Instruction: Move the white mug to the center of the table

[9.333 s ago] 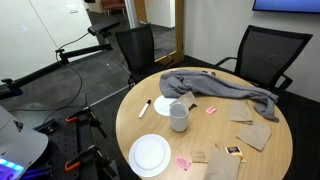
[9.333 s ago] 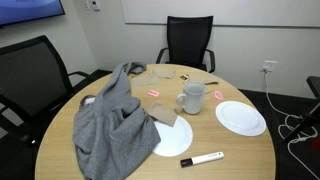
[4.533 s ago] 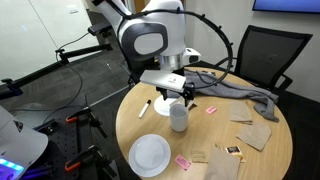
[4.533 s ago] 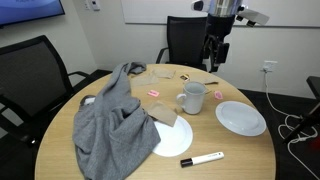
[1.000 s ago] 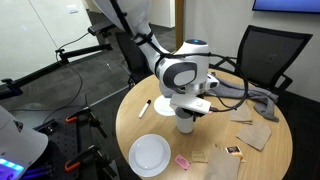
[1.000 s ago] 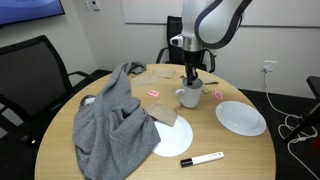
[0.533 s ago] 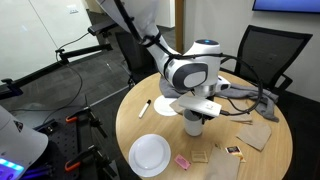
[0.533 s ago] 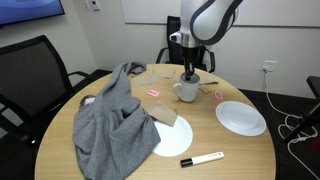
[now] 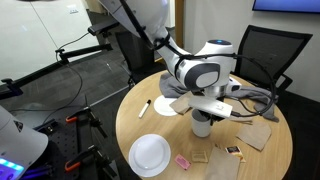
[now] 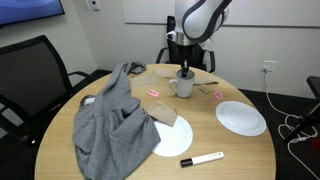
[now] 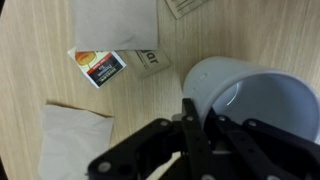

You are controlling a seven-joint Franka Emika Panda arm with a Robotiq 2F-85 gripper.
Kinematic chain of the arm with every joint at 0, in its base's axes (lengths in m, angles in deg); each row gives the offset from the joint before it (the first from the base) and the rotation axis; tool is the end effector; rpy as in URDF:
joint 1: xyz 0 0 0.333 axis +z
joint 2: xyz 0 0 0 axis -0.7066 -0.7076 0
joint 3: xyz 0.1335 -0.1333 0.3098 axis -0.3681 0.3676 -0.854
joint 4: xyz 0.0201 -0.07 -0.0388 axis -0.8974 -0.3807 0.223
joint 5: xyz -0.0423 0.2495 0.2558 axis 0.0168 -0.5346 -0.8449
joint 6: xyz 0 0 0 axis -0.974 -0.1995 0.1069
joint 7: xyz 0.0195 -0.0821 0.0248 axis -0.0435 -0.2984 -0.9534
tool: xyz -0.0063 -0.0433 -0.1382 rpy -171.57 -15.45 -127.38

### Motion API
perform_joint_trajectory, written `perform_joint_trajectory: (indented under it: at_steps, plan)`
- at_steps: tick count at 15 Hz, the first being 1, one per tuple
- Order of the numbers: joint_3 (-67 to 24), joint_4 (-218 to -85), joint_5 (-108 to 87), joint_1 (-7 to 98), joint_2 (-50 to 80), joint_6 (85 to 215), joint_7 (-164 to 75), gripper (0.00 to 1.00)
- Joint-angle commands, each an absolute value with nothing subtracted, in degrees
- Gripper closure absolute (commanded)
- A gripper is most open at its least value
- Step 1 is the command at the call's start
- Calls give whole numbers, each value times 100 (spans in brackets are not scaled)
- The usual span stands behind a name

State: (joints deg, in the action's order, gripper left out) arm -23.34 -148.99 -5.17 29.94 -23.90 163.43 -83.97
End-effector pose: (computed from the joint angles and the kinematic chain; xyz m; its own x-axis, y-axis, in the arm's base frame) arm 0.6760 -0.2038 0.0896 0.9007 0.4333 -0.0312 0.4340 -0.8943 0.1092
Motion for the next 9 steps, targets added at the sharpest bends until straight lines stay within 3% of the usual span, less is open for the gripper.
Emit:
perform_joint_trajectory:
  at_steps: [1, 3, 4, 5, 9]
  plan:
    - [-2356, -14257, -504, 2943, -2606, 15922, -8201, 97]
    - [-2374, -14027, -516, 2925, -2718, 15798, -8157, 97]
    - [-2374, -13922, -515, 2926, -2771, 15731, -8153, 92]
    - [-2381, -13823, -522, 2920, -2820, 15670, -8157, 73]
    - [-2379, -13587, -526, 2924, -2861, 15547, -8157, 41]
